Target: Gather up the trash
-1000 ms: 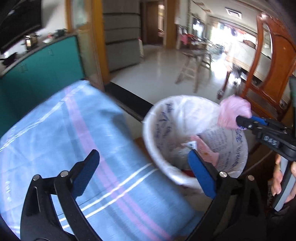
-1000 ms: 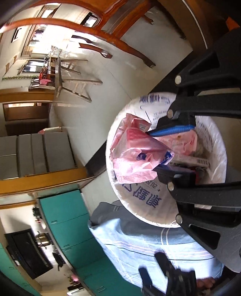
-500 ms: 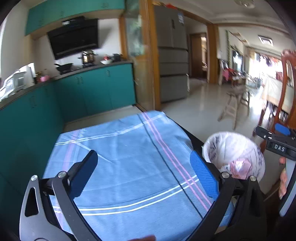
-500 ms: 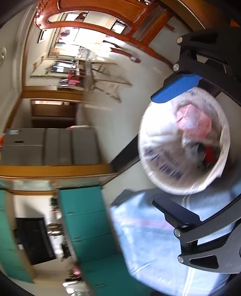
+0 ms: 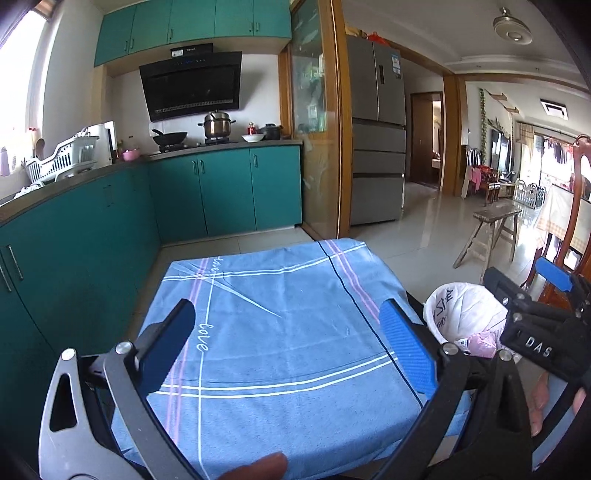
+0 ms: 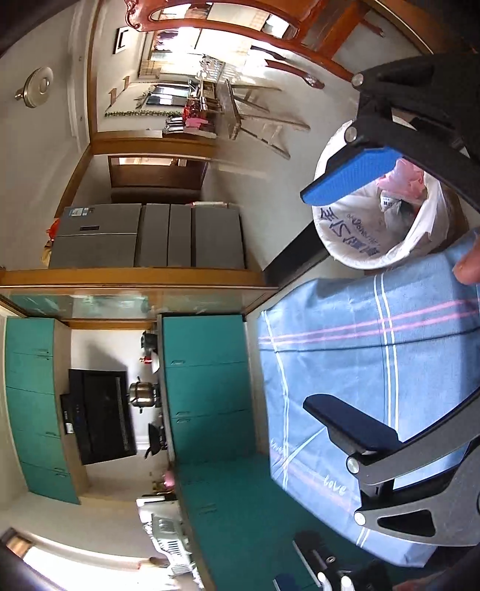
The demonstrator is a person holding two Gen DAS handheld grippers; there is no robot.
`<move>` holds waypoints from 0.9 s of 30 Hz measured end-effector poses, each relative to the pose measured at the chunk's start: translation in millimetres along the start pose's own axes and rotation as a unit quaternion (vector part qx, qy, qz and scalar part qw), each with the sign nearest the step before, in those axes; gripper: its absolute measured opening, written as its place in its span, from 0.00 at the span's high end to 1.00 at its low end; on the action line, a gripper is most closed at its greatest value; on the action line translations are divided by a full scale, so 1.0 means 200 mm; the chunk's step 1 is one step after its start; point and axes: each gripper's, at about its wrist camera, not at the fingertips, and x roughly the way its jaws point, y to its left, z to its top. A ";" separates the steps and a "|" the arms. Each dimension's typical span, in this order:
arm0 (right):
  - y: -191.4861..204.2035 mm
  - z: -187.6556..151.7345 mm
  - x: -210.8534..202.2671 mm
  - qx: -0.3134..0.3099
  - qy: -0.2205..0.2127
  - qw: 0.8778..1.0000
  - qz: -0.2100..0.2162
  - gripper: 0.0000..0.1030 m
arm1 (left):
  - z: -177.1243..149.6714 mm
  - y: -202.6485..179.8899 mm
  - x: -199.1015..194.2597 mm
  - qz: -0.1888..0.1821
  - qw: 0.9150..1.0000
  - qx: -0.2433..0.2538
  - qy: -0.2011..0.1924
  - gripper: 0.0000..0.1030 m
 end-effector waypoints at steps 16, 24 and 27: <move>0.07 -0.01 -0.18 -0.022 -0.027 0.997 -0.066 0.03 | -0.03 0.07 -0.14 -0.008 1.000 -0.006 -0.010 0.03; 0.08 -0.01 -0.18 -0.019 -0.027 0.997 -0.068 0.03 | -0.04 0.07 -0.15 -0.007 1.000 -0.005 -0.010 0.03; 0.08 -0.01 -0.18 -0.018 -0.026 0.997 -0.066 0.03 | -0.04 0.07 -0.15 -0.006 1.000 -0.005 -0.010 0.03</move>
